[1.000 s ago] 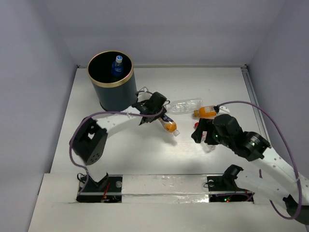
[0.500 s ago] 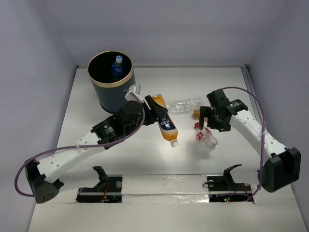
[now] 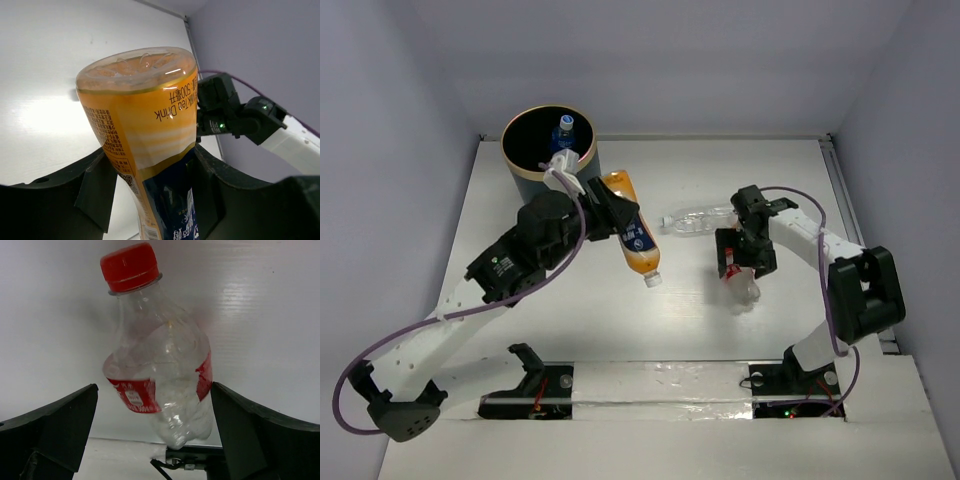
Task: Put the plastic bottles in the bin
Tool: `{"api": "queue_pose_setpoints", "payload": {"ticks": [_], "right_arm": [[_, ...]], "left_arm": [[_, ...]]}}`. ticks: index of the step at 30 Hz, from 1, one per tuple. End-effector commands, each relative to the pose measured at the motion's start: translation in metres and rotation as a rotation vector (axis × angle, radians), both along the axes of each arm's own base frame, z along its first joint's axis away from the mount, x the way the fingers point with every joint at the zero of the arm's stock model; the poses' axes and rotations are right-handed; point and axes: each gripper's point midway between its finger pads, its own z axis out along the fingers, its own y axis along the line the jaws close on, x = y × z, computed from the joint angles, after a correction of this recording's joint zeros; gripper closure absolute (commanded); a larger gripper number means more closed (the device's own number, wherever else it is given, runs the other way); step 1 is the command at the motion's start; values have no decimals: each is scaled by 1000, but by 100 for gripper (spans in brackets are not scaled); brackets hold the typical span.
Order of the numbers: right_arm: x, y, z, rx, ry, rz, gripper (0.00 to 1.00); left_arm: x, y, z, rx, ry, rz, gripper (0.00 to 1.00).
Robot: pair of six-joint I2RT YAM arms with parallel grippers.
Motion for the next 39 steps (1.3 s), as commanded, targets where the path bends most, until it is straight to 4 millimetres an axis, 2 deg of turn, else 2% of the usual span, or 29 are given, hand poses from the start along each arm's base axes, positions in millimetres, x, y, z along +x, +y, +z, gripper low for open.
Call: {"api": "queue_pose_setpoints", "payload": {"ticks": [1,8,12,13,16,18,20,21,22,23,24,26,27,28,29,30,32,33,34,35,36,37,38,39], "right_arm": [[11,4,-15,7,-5,-29,0],[7,18,-27,91,0,-19,2],[3,17,-37,92,-6,-28,22],[3,17,-34,102,-31,-28,24],[0,18,-21,117,-79,-27,30],[-1,23,2,155,-148,-17,32],[-3,24,21,187,-191,-9,32],[-6,32,42,236,-252,16,32],[-9,37,55,270,-279,34,32],[-7,42,72,311,-322,40,32],[-12,53,96,386,-375,72,32],[-14,66,125,463,-438,104,32],[-13,74,148,508,-484,125,32],[-13,79,162,531,-515,139,32],[-13,86,176,556,-539,161,32],[-11,94,200,596,-586,187,32],[-6,110,223,652,-622,226,32],[-2,115,245,687,-663,238,32],[0,123,258,716,-685,259,32],[6,132,261,731,-673,264,32],[4,142,269,752,-675,291,32],[6,149,287,773,-707,310,32],[12,158,285,771,-687,318,32],[13,164,290,779,-694,328,32]], "left_arm": [[2,18,64,-37,-144,12,60],[34,52,108,22,-241,148,60],[58,70,123,64,-263,246,60],[66,74,132,80,-278,274,60],[90,91,135,145,-292,386,60],[110,111,131,181,-284,477,60],[134,119,118,230,-256,521,61],[146,134,114,250,-245,579,61],[160,139,104,279,-226,605,61],[169,147,100,296,-217,633,61],[178,163,98,324,-211,697,61],[198,177,89,368,-196,759,61],[204,187,88,389,-197,802,61],[216,197,79,424,-179,840,61],[218,203,86,431,-191,880,61],[223,211,89,436,-195,913,61],[232,225,94,457,-210,955,61],[235,232,96,464,-211,984,61],[241,235,100,464,-213,1000,62],[243,245,100,464,-204,1020,62],[246,244,99,463,-191,1000,63],[249,244,107,422,-198,996,63],[249,245,108,407,-195,988,63],[250,245,109,390,-196,973,63]]}}
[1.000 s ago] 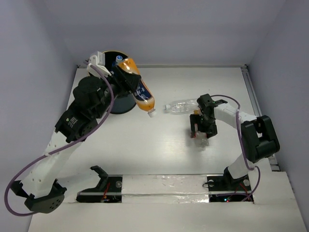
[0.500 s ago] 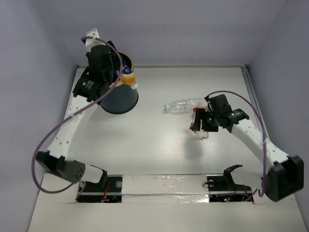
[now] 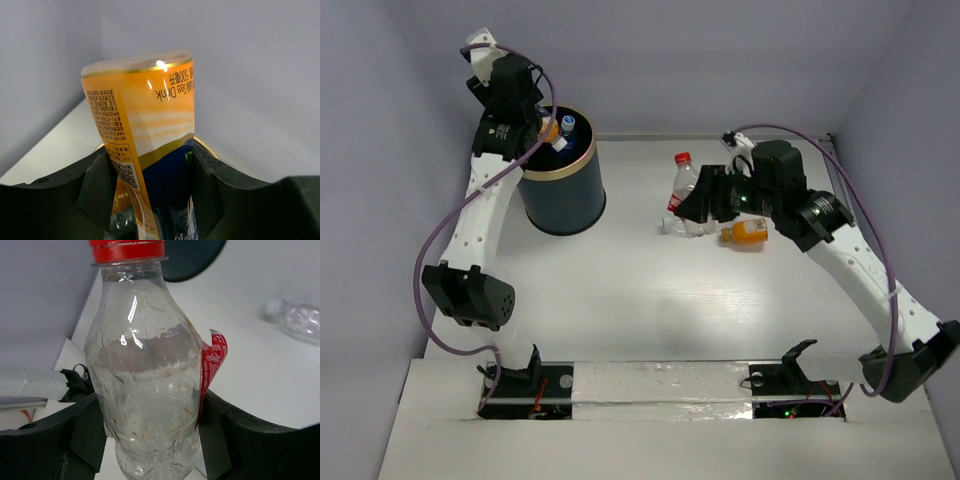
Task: Put the plastic bottles in the bin
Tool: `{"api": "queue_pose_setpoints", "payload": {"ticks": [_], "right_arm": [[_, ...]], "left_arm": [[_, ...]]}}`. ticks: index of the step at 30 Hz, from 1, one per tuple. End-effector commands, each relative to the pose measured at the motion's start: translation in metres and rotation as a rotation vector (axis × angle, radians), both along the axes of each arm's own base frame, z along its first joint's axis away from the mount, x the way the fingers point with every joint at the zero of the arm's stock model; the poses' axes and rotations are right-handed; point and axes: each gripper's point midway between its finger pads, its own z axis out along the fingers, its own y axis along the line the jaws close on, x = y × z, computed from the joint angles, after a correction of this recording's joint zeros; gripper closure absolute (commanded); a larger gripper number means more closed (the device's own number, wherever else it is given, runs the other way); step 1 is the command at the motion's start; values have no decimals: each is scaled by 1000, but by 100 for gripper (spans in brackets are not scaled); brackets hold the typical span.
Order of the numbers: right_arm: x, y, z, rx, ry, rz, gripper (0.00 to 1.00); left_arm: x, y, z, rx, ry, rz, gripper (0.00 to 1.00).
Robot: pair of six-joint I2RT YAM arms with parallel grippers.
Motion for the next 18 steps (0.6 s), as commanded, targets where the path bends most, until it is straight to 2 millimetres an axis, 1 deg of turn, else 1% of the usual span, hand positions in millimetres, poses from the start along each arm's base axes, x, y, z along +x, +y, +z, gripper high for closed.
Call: {"api": "queue_pose_setpoints", "payload": {"ticks": [1,2,3,4,5,6,7,8,9,10,11,12,13,14,15,16,17,18], "right_arm": [[5,35,41,93,-75,86,32],[10,40,54,120,-97,85,32],[14,48,52,123,-89,95,32],[15,54,55,132,-89,101,32],[21,59,67,167,-113,95,32],[30,66,66,175,-107,93,32],[32,74,68,187,-106,103,32],[38,79,73,212,-107,97,32],[44,83,92,241,-137,96,31],[54,97,91,251,-136,103,31],[61,102,99,273,-140,96,31],[63,108,124,314,-183,97,31],[79,120,118,314,-170,93,31],[87,126,126,340,-174,84,31],[91,135,133,361,-181,84,31],[98,137,158,409,-235,68,30],[115,150,144,417,-194,54,30],[118,160,146,436,-193,58,30]], "left_arm": [[-11,14,48,-44,-124,18,63],[-11,15,44,-42,-119,22,64],[-11,20,44,-36,-123,36,64],[-8,21,35,-22,-101,38,64],[-7,23,30,-5,-86,48,64],[-6,27,24,26,-65,70,63],[-4,29,16,41,-47,78,62],[-2,31,-2,62,-8,86,58],[-1,31,-6,82,-5,84,54],[-4,32,-20,95,21,80,34],[-5,32,-21,97,18,79,24],[-6,29,-19,89,-5,60,15],[-13,28,-7,81,-40,45,9],[-15,24,-11,73,-44,13,1],[-18,21,-4,62,-65,-5,1],[-27,20,9,49,-92,-18,1],[-31,17,17,22,-116,-32,1],[-36,11,21,2,-113,-71,1]]}}
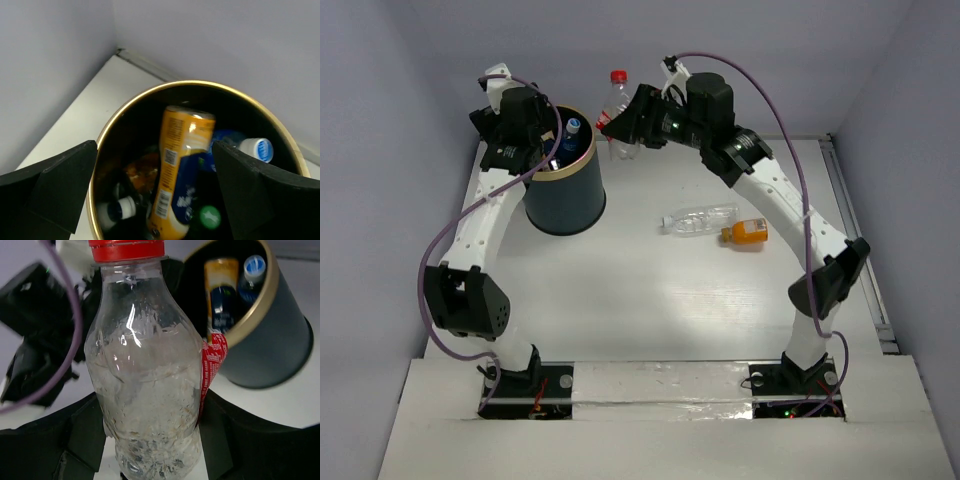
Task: Put the plastic bottles in the bin
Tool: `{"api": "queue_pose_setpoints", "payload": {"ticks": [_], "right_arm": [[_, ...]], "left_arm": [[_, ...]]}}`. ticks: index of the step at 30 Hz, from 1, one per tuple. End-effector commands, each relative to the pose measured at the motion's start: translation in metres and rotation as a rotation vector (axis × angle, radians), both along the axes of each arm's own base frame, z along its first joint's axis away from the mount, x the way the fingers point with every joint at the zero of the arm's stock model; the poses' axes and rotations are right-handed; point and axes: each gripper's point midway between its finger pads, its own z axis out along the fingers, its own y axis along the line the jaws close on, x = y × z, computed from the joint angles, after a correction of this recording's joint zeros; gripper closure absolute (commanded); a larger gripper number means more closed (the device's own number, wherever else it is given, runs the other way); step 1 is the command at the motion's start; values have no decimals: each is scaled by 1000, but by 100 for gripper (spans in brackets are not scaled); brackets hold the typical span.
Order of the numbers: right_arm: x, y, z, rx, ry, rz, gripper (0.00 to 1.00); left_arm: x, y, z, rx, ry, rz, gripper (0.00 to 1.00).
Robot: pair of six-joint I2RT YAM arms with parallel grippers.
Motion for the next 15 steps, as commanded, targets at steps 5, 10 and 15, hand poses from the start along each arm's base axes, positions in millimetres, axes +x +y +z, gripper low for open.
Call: {"api": "queue_pose_setpoints", "payload": {"ticks": [5,10,15], "right_arm": [[44,53,76,263,-136,-76,29],[84,89,46,305,-144,-151,28],[94,122,21,318,-157,-189,27]], "left_arm": [[-83,-29,144,-270,-395,-195,1],[-133,-49,155,-436,-463,-313,19],[-160,-68,144,-495,-435,-381,38]]}}
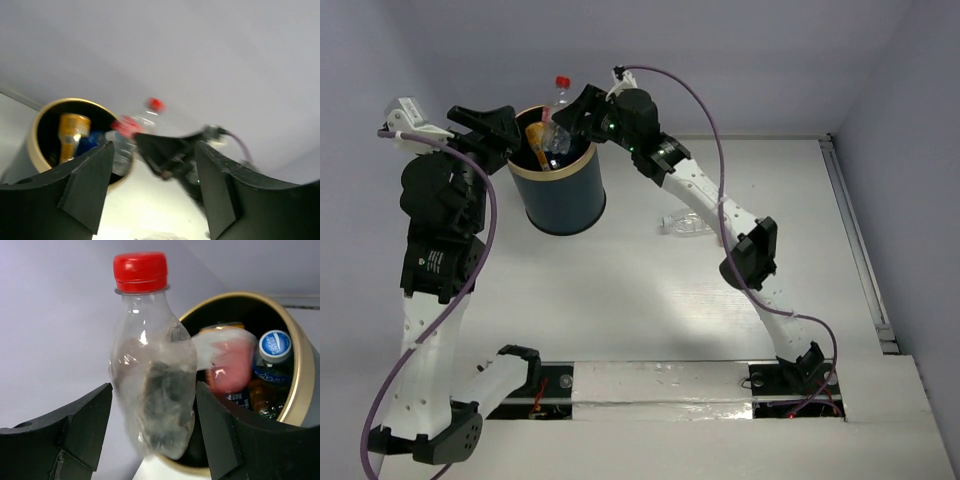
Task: Put the plastic bottles in the bin
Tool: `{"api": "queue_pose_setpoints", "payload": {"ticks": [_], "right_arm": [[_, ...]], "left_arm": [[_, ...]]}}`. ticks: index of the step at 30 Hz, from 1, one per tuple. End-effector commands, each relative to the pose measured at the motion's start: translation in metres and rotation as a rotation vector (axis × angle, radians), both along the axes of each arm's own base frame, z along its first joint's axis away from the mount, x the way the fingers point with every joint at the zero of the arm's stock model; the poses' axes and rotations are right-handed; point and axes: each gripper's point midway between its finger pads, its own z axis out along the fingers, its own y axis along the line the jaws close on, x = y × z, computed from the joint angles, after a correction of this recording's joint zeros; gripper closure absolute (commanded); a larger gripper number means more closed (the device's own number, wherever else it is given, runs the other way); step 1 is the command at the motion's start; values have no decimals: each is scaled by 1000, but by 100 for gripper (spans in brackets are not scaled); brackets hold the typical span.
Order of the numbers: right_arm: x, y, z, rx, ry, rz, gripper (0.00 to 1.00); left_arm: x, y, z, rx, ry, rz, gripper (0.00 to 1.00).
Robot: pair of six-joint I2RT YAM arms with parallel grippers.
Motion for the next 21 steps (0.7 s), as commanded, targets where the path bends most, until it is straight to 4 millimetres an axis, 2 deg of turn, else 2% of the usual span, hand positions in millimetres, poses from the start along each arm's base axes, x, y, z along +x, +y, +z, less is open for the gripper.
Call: {"api": "queue_pose_setpoints", "payload": {"ticks": [1,2,3,4,5,7,8,9,10,11,12,14,15,16,17,18,19,20,21], "right_arm": [[1,11,33,108,-90,-62,26],[-7,23,26,104,-81,-48,25],[-3,23,22,95,-83,-64,20],[-8,29,20,91,-87,-60,17],[-8,29,17,74,-95,-60,14],[-12,30,23,63,-112,-94,12],[-10,29,15,35,-113,-105,11],[-16,21,32,48,-130,-109,9],[-16,16,38,52,-138,-130,9],[-17,13,30,23,-136,-136,8],[-25,1,55,42,-160,-145,8],[-31,-14,72,26,-199,-176,8],[-32,-19,62,-9,-188,-189,8],[-44,-44,95,16,-220,-236,8],[-48,-74,102,-9,-221,-300,14],[-43,-79,102,-8,-223,-311,19],[-52,-107,97,-29,-200,-348,28],[-46,-135,93,-20,-175,-395,42],[-46,-156,84,-24,-144,-424,68]], "left_arm": [[4,-28,-23,-51,67,-107,40],[2,-35,-21,-54,66,-131,40],[0,-39,-20,-52,70,-149,40],[2,-44,-20,-51,74,-161,40],[0,-44,-12,-48,61,-164,40],[2,-52,-14,-35,80,-186,40],[0,-52,-8,-26,69,-188,39],[-1,-55,-7,-19,71,-198,39],[-1,-55,-5,-17,65,-201,39],[-1,-55,-2,-10,56,-205,40],[-2,-58,0,-5,53,-222,41],[0,-67,0,5,55,-256,44],[1,-72,-1,15,57,-284,45],[4,-79,-6,34,70,-304,46],[6,-86,-11,43,80,-325,53],[5,-92,-13,45,82,-344,59],[8,-100,-19,49,94,-362,64],[6,-116,-28,56,111,-407,77],[8,-127,-33,62,119,-425,84]]}}
